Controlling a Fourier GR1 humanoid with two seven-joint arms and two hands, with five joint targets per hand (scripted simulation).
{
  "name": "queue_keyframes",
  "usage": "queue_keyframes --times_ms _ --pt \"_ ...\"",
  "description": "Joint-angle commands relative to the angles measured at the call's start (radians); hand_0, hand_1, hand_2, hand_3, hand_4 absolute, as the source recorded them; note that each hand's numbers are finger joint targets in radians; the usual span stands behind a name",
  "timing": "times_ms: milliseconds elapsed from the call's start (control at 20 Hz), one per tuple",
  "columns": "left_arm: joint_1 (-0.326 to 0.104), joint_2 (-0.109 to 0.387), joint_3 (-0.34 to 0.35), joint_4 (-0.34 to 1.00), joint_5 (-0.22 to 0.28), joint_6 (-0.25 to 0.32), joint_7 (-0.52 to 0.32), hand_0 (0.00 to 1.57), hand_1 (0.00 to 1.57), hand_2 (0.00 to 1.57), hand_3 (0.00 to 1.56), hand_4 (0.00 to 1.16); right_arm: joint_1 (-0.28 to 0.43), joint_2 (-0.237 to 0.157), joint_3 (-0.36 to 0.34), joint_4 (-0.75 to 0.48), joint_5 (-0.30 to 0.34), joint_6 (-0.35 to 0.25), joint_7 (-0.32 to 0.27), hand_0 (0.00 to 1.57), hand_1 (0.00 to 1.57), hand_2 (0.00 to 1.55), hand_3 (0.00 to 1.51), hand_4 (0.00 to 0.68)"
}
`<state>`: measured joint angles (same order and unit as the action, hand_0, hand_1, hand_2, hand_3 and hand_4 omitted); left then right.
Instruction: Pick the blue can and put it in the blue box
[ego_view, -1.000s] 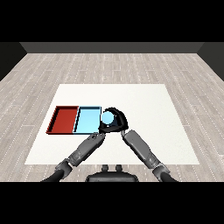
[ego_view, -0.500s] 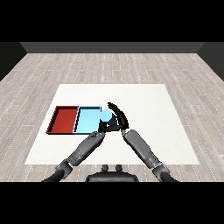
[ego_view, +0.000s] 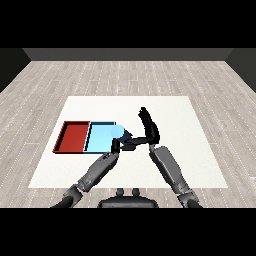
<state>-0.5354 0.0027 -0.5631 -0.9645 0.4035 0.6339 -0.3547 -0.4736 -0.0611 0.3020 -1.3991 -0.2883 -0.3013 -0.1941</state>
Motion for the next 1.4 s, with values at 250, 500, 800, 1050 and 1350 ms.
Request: queue_keyframes --times_ms 250,500,800,1050,1350 --pt "-0.014 0.053 0.134 0.046 -0.035 -0.022 -0.044 1.57 1.57 1.57 1.47 1.14 0.151 -0.068 -0.171 -0.138 -0.130 0.152 -0.112 0.00 0.00 0.00 0.00 0.000" --pt "-0.043 0.168 0.170 0.000 -0.059 -0.010 0.047 1.57 1.57 1.56 1.47 1.15 0.241 -0.165 -0.291 -0.301 -0.191 0.135 -0.025 0.00 0.00 0.00 0.00 0.000" --pt "-0.171 0.220 0.293 0.241 -0.052 -0.119 0.093 1.57 1.57 1.57 1.48 1.13 0.288 -0.113 -0.279 -0.231 -0.137 0.151 -0.121 0.00 0.00 0.00 0.00 0.000" --pt "-0.274 0.231 0.318 0.481 -0.097 -0.108 0.144 1.57 1.57 1.57 1.49 1.10 0.208 -0.088 -0.285 -0.188 -0.129 0.104 -0.086 0.00 0.00 0.00 0.00 0.000" --pt "-0.300 0.187 0.337 0.719 -0.121 -0.101 0.171 1.57 1.57 1.54 1.41 1.00 0.182 -0.099 -0.331 -0.045 -0.170 0.187 -0.130 0.00 0.00 0.00 0.00 0.000"
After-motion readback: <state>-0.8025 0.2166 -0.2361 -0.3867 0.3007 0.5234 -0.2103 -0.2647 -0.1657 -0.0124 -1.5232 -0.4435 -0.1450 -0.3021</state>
